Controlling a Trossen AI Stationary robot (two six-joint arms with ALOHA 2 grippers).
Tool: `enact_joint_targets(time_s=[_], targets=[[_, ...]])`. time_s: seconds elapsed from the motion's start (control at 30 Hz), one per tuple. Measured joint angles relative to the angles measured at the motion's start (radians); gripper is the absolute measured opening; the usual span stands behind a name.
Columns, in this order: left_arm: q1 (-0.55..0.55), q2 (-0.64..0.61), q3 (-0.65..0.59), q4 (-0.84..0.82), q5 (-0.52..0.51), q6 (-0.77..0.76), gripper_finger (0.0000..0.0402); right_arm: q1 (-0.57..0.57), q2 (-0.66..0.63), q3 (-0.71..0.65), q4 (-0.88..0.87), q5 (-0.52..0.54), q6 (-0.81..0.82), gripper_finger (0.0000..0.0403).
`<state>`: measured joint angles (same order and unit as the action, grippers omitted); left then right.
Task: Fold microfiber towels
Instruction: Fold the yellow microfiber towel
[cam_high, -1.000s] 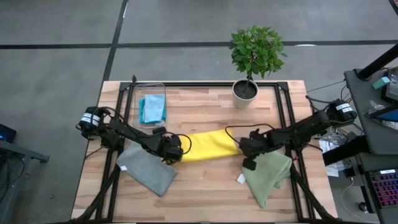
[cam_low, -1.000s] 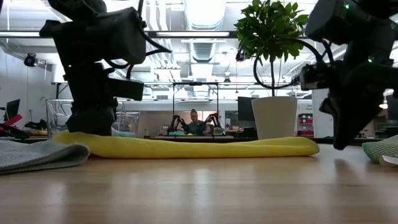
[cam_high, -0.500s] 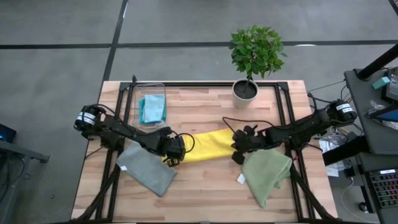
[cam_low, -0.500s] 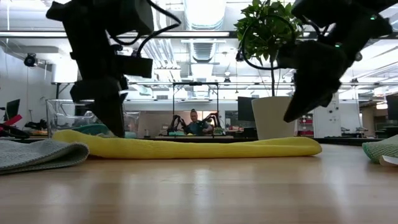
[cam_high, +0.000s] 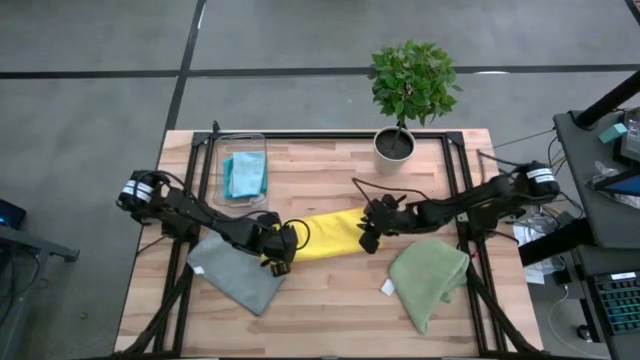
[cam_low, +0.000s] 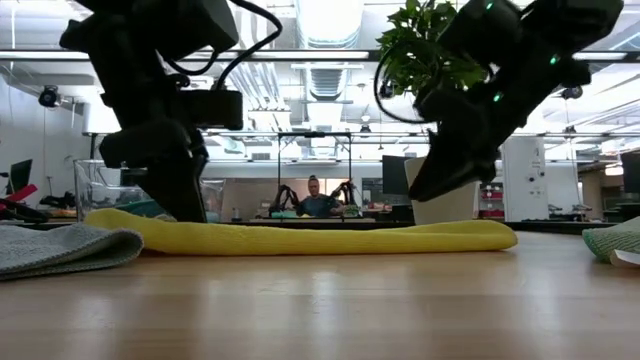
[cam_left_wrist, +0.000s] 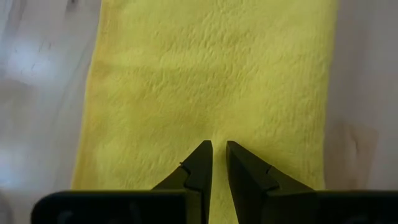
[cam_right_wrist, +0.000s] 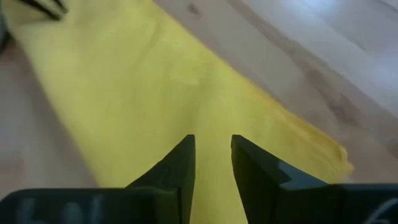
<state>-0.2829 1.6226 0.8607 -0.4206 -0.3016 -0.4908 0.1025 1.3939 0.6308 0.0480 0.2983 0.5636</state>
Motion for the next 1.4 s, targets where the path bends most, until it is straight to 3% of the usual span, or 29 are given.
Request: enact_joint_targets(time_s=[0.1, 0.47, 0.77, 0.87, 1.07, 1.4], targets=[[0.0, 0.0, -0.004, 0.003, -0.002, 0.0, 0.0033, -0.018, 0.052, 0.001, 0.017, 0.042, -0.001, 0.0087], [0.0, 0.0, -0.004, 0.038, -0.034, 0.006, 0.0033, -0.093, 0.176, 0.005, 0.009, 0.046, -0.033, 0.0039], [0.002, 0.0, -0.004, 0.072, -0.153, 0.013, 0.0033, -0.116, 0.054, 0.001, -0.15, 0.03, -0.048, 0.0033], [0.002, 0.0, -0.004, 0.075, -0.159, 0.034, 0.0033, -0.117, -0.01, 0.002, -0.206, -0.049, -0.028, 0.0035], [0.002, 0.0, -0.004, 0.078, -0.223, 0.036, 0.0033, -0.123, -0.126, 0.002, -0.348, -0.167, 0.064, 0.0068], [0.002, 0.0, -0.004, 0.082, -0.232, 0.036, 0.0033, -0.123, -0.181, -0.002, -0.46, -0.168, 0.156, 0.0164]])
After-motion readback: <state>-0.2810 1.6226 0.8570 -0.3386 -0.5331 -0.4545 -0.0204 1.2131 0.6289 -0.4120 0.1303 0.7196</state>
